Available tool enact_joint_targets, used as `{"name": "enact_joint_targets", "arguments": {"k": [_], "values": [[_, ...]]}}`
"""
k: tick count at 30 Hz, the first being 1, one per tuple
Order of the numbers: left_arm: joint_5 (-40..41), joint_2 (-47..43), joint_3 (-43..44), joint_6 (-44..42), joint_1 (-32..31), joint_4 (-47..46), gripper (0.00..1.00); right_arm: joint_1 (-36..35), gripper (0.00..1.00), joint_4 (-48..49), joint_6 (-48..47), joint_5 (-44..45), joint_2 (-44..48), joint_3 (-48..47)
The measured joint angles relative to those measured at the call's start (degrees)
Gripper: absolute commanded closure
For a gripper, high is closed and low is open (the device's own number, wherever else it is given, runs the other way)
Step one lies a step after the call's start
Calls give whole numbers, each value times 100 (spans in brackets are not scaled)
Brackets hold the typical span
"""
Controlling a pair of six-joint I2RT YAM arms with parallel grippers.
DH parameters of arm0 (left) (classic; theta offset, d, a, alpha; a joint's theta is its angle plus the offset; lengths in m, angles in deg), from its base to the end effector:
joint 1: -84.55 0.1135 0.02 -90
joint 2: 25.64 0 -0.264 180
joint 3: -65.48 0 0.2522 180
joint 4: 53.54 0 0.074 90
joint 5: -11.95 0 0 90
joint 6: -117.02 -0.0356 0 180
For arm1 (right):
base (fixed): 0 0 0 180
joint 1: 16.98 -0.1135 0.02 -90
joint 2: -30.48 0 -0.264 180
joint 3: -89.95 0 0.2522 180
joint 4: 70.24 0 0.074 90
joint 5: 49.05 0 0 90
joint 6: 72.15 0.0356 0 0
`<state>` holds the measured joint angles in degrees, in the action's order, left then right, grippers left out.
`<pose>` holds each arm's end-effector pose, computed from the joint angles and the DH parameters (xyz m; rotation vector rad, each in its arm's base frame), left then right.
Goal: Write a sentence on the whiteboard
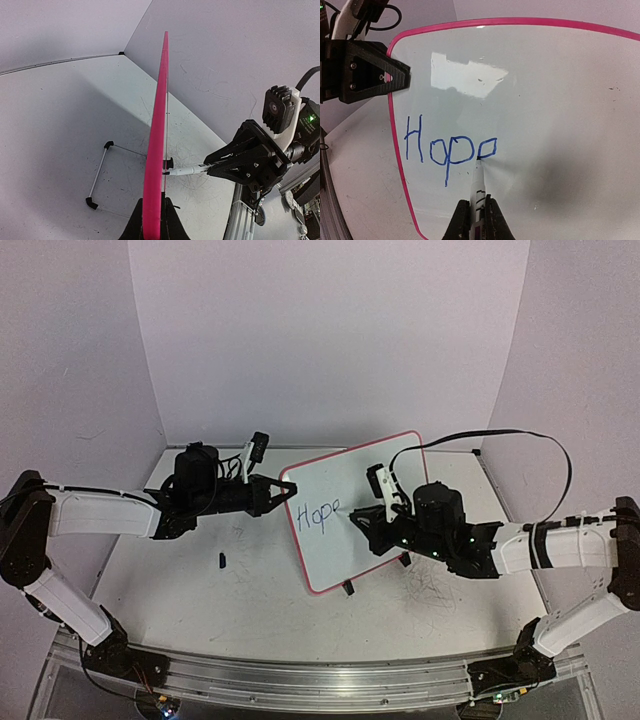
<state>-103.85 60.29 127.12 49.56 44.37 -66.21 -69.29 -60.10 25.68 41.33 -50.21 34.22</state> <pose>0.2460 -0.2280 0.2517 0.6351 1.8039 -1.1653 0.1909 0.2467 0.2396 -0.7117 1.7533 0.7245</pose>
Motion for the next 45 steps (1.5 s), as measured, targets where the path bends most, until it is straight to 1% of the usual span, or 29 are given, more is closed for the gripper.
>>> {"name": "enact_joint_targets", "arguments": {"k": [21,26,28,30,33,34,37,40,45], "values": [[4,-2,0,0,0,2,100,-13,100,-151,-2,153,89,87],[-2,-4,0,-2,0,0,100,-11,100,-290,-4,271,233,87],[-2,-4,0,-4,0,0,100,-7,100,-441,-1,182,458,90],[-2,-12,0,-4,-1,5,94,-7,100,-574,-3,78,840,106],[63,-55,0,-61,-4,74,76,17,100,-643,-43,-11,1631,139],[130,-74,-6,-119,-2,113,71,30,100,-635,-74,-23,1826,133],[374,-154,-64,-243,30,193,59,108,100,-654,-253,-8,1985,-11],[513,-320,-148,-270,55,261,53,156,100,-744,-458,57,1790,-167],[564,-542,-214,-138,55,282,51,164,100,-894,-744,151,1454,-400]]}}
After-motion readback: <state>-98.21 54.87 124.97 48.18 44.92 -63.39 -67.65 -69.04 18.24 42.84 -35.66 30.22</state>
